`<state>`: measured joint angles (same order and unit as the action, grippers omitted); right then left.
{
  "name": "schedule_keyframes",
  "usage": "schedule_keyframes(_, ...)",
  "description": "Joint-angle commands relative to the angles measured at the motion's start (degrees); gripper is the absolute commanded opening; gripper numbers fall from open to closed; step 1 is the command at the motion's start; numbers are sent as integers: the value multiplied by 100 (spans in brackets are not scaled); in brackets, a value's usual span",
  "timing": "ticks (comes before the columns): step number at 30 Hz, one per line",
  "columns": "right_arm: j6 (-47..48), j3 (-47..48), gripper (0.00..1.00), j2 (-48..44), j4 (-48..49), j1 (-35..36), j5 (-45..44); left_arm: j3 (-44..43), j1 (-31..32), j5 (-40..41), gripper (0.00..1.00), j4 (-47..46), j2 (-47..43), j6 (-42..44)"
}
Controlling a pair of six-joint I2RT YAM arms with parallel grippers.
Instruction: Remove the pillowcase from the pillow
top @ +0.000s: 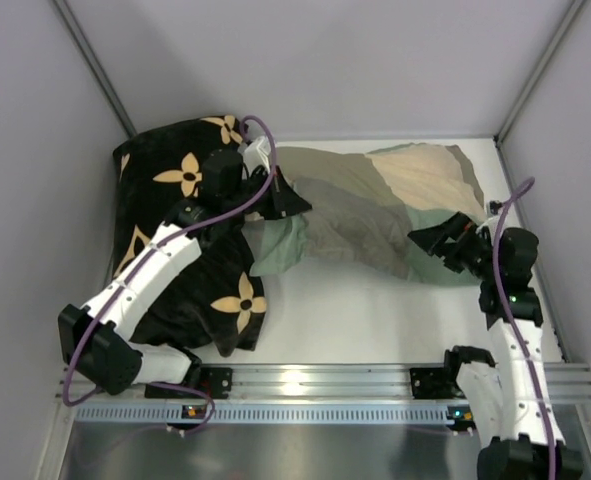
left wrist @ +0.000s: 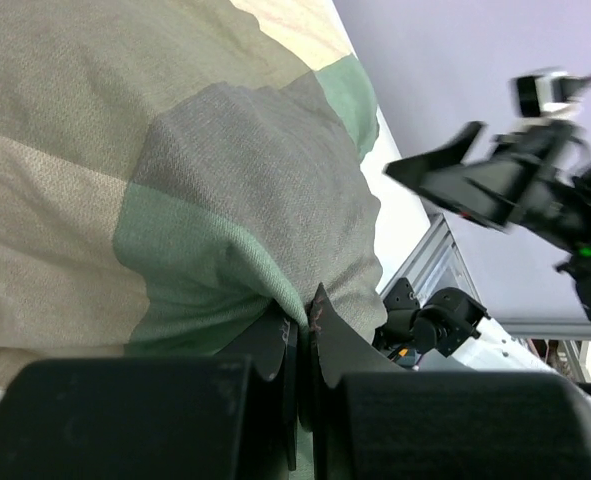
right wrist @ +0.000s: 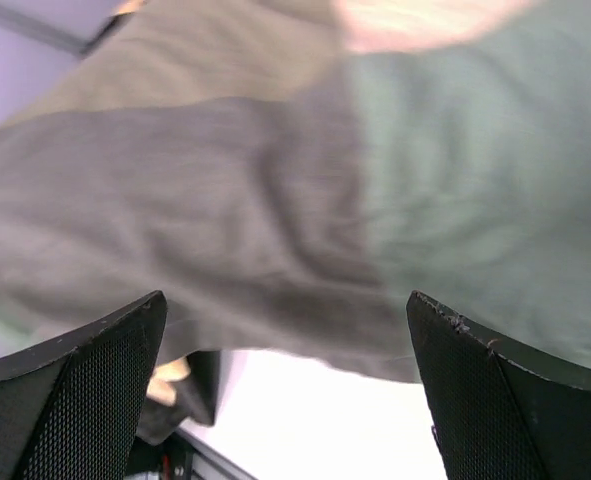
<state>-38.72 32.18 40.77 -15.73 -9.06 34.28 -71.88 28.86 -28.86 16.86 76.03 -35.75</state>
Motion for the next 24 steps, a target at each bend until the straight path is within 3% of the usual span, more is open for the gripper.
schedule_keyframes(1, 295, 376, 99, -403, -1010, 89, 813, -353, 93, 47, 0, -359, -282, -81)
schedule_keyframes(10, 137, -467, 98, -1500, -1486, 264, 1335, -705, 234, 329, 0, -8, -326, -178)
schedule_keyframes(14, -659, -1029, 100, -1634, -706, 300, 1660, -775, 278, 267, 0, 27, -439, -222)
schedule_keyframes(17, -1005, -1267, 99, -1231, -151, 300, 1363, -723, 322, 381, 0, 211, -650, -161)
schedule_keyframes(24, -944, -1302, 99, 709, 1210, 291, 536, -881, 322, 548, 0, 730, -984, 120)
